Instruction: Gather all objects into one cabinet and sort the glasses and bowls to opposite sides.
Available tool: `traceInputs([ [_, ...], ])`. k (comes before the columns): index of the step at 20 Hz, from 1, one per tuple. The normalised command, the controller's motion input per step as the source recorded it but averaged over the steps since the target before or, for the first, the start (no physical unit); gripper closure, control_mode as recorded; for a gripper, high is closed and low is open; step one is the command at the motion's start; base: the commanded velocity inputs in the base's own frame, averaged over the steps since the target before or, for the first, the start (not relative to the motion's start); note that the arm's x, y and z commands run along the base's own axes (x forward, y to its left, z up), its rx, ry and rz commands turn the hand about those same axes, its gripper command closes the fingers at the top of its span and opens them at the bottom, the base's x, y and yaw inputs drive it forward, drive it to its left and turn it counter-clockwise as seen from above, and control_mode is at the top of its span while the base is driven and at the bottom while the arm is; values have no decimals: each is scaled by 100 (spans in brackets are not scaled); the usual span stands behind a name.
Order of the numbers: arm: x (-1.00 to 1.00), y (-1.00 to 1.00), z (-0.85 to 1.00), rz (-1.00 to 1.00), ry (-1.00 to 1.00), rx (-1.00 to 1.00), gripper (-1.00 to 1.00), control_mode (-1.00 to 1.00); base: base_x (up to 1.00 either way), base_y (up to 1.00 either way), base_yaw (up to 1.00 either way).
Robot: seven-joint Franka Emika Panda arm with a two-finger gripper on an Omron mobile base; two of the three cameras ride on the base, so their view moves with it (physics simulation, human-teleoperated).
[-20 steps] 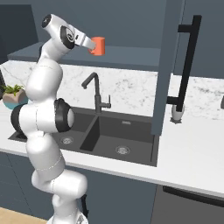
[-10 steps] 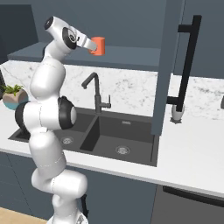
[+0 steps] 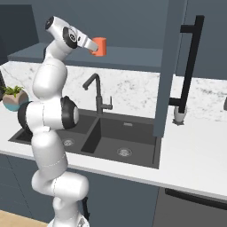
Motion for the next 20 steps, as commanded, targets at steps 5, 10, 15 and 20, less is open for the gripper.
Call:
traceInputs([
  [5,0,1,0,0,0,2,100,-100,0,0,0],
  [10,0,2,0,0,0,4,100,-100,0,0,0],
  [15,0,0,0,0,0,0,100,-100,0,0,0],
  [20,-2,0,0,0,0,0,100,-100,0,0,0],
])
